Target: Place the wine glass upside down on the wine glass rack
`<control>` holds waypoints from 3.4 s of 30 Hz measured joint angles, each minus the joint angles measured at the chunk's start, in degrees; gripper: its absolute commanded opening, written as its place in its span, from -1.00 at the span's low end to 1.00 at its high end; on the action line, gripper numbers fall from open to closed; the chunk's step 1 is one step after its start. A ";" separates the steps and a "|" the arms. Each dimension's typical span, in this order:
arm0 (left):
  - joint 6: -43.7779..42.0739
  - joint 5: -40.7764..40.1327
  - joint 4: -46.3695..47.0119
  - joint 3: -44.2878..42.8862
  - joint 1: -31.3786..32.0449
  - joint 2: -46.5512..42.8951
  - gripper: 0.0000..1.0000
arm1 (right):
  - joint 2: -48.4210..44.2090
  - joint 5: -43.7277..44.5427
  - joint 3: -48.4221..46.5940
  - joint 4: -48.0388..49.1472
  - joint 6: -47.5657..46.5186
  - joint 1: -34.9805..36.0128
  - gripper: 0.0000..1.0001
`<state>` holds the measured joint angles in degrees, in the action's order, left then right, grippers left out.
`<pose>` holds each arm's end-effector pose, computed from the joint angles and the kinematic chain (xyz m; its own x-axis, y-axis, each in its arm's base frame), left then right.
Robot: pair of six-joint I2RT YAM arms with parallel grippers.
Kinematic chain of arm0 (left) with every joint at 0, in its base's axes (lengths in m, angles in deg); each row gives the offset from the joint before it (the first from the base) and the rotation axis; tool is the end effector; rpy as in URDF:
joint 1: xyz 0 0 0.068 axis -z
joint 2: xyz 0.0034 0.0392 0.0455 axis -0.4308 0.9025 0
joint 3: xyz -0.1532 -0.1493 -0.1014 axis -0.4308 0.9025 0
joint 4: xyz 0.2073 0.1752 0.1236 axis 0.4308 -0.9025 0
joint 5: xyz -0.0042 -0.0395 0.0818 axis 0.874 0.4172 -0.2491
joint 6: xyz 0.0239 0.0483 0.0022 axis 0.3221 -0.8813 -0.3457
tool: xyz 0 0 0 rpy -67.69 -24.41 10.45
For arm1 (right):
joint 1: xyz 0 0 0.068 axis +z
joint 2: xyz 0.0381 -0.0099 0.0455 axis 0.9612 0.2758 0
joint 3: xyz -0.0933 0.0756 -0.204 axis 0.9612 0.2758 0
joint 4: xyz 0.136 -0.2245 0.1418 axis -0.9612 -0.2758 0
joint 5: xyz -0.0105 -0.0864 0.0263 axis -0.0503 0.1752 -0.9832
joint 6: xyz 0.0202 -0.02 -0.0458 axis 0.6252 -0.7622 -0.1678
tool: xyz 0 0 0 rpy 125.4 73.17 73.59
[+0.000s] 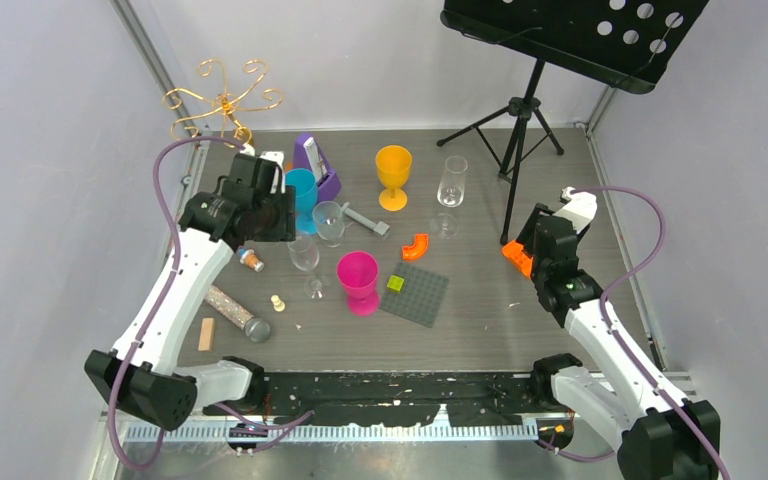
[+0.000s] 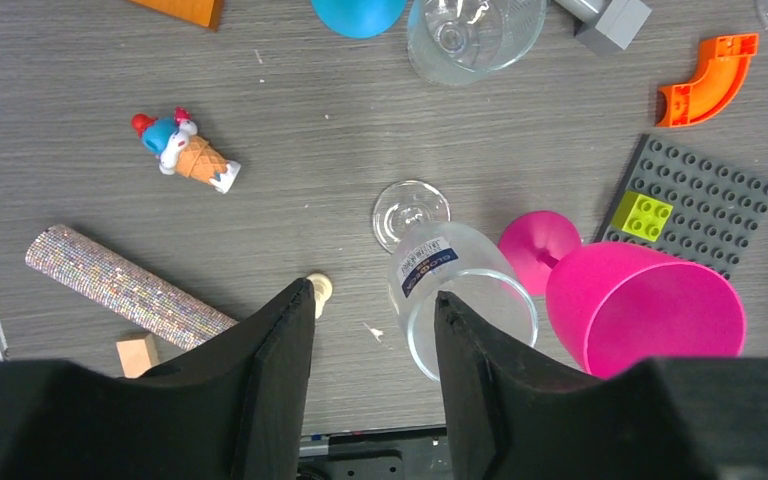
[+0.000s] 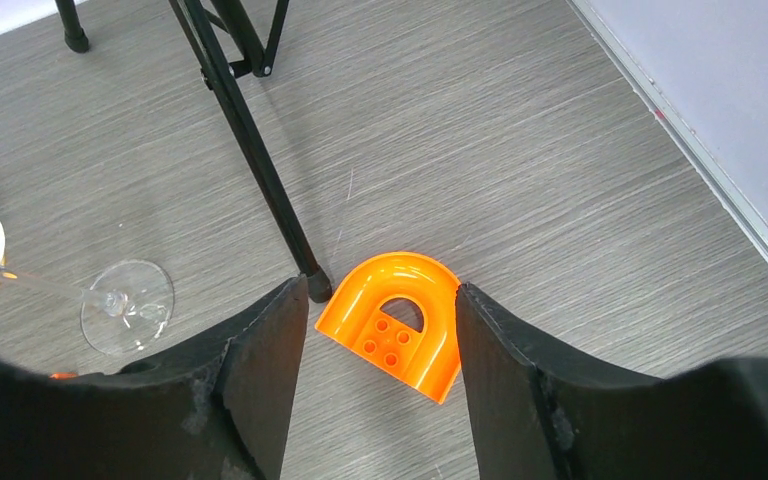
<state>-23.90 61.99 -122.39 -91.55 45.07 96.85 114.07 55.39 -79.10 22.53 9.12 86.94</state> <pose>0.2687 -0.0906 0.3392 -0.7878 -0.0391 -0.6147 0.0232 0.9954 -0.0930 0.2562 0.0393 0.2170 -0.2654 0.2185 -0.9390 0.3984 0.9118 0.0996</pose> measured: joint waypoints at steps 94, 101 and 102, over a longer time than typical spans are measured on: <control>6.45 14.03 11.78 -17.03 1.11 -12.70 -1.00 | 33.81 -59.04 -38.62 7.58 29.22 19.85 0.25; 7.10 15.15 14.49 -16.98 1.11 -12.46 -1.00 | 35.23 -61.44 -40.94 7.45 29.83 21.16 -0.01; 7.19 15.23 14.69 -16.96 1.11 -12.39 -1.00 | 35.28 -61.66 -41.09 7.45 29.86 21.18 -0.04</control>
<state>-16.71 77.23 -107.70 -108.51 46.18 84.46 149.35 -6.27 -120.20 29.99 38.98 108.12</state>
